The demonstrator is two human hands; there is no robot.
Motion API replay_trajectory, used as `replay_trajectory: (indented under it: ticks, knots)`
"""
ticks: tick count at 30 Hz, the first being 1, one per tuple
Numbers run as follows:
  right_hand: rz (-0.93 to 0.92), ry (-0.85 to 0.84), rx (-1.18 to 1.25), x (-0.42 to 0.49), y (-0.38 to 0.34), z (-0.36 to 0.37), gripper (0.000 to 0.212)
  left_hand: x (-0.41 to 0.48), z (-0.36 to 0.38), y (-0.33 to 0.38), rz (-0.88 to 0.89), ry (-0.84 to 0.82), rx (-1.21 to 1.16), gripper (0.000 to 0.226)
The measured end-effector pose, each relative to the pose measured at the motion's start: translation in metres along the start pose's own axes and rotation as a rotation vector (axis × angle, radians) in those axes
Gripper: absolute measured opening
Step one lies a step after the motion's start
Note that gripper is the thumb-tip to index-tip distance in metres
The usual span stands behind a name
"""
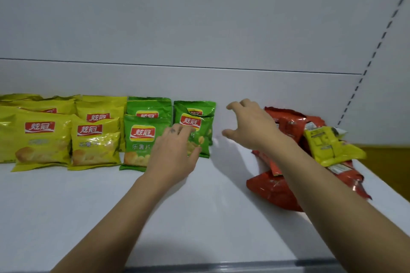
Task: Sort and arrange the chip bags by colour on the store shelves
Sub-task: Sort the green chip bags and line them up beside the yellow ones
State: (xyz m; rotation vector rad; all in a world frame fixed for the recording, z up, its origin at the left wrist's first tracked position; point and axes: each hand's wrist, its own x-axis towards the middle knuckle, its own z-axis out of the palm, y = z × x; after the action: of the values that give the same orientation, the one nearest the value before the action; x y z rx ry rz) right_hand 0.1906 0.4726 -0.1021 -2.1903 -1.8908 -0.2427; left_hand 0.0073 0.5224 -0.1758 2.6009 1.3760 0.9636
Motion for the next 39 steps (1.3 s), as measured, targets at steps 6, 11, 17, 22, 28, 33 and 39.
replay_trajectory:
  ticks: [6, 11, 17, 22, 28, 33, 39]
  knots:
    - [0.152, 0.013, -0.002, -0.051, 0.051, -0.011, 0.063, 0.019, 0.023, 0.057, 0.161, -0.116, -0.076, 0.047]
    - [0.446, 0.104, -0.099, -0.069, 0.111, -0.017, 0.067, 0.028, 0.033, 0.097, 0.248, -0.185, -0.126, 0.046]
    - [0.763, 0.025, -0.050, -0.080, 0.165, -0.006, 0.084, 0.029, 0.041, 0.122, 0.270, -0.234, -0.176, 0.044]
    - [0.688, 0.109, -0.087, -0.088, 0.180, 0.015, 0.039, 0.023, 0.044, 0.124, 0.253, -0.276, -0.227, 0.046]
    - [0.700, 0.089, -0.145, -0.084, 0.191, 0.020, 0.039, 0.019, 0.042, 0.114, 0.220, -0.282, -0.266, 0.043]
    - [0.655, 0.180, -0.099, -0.081, 0.187, 0.005, 0.018, 0.017, 0.030, 0.102, 0.215, -0.251, -0.285, 0.040]
    - [0.408, 0.458, 0.264, -0.079, 0.126, -0.062, 0.012, 0.018, 0.012, 0.078, 0.209, -0.198, -0.341, 0.056]
